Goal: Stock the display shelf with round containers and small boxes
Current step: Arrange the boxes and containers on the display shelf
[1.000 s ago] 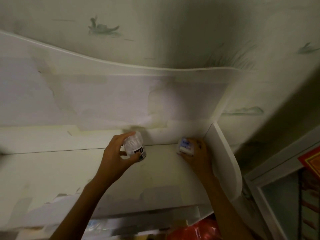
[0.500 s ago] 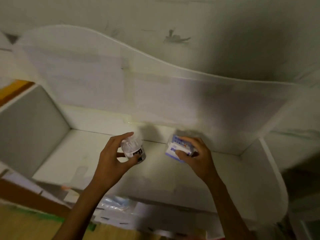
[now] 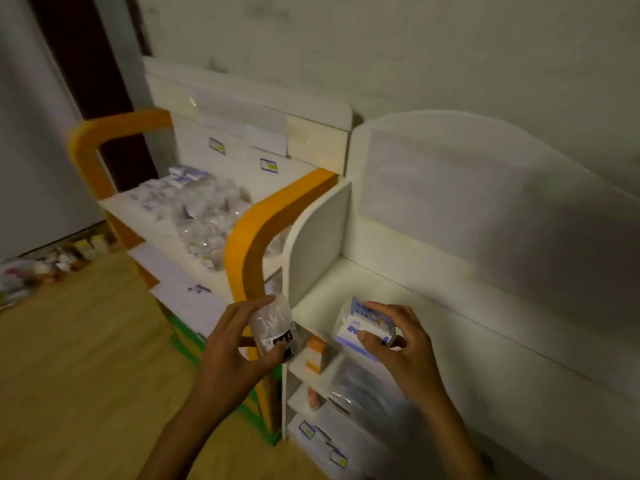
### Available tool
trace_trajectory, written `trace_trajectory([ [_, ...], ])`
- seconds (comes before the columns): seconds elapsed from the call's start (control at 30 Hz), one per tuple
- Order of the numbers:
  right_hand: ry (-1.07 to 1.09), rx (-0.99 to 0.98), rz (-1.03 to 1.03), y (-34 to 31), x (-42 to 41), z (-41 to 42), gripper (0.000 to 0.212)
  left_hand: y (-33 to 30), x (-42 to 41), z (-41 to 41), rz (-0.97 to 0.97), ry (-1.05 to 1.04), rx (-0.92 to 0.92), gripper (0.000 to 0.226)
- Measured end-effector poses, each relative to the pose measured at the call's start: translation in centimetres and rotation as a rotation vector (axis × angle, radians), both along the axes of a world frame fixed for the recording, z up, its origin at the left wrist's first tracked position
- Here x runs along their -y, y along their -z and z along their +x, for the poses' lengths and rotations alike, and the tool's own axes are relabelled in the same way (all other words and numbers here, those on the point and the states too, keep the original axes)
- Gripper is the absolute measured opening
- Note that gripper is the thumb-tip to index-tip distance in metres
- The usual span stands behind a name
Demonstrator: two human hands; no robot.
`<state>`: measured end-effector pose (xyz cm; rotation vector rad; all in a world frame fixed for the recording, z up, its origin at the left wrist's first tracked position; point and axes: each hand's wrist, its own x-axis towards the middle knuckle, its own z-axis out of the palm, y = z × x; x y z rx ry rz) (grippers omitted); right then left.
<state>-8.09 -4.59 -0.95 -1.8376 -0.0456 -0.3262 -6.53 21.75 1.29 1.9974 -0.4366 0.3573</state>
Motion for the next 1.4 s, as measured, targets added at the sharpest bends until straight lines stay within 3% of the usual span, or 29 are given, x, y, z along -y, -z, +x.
trace_trajectory([
  [0.33, -0.273, -0.004, 0.003, -0.5, -18.5, 5.9, 0.039, 1.0, -17.1, 0.0, -0.019, -0.245, -0.04, 0.059],
  [0.63, -0.336, -0.005, 0.006, 0.6, -29.6, 14.7, 0.041, 2.0, -26.9, 6.7, -0.003, -0.342, -0.045, 0.059],
  [1.4, -0.125, -0.041, 0.015, -0.3, -44.6, 40.5, 0.04, 0.8, -43.8, 38.5, 0.048, -0.108, 0.017, 0.062],
])
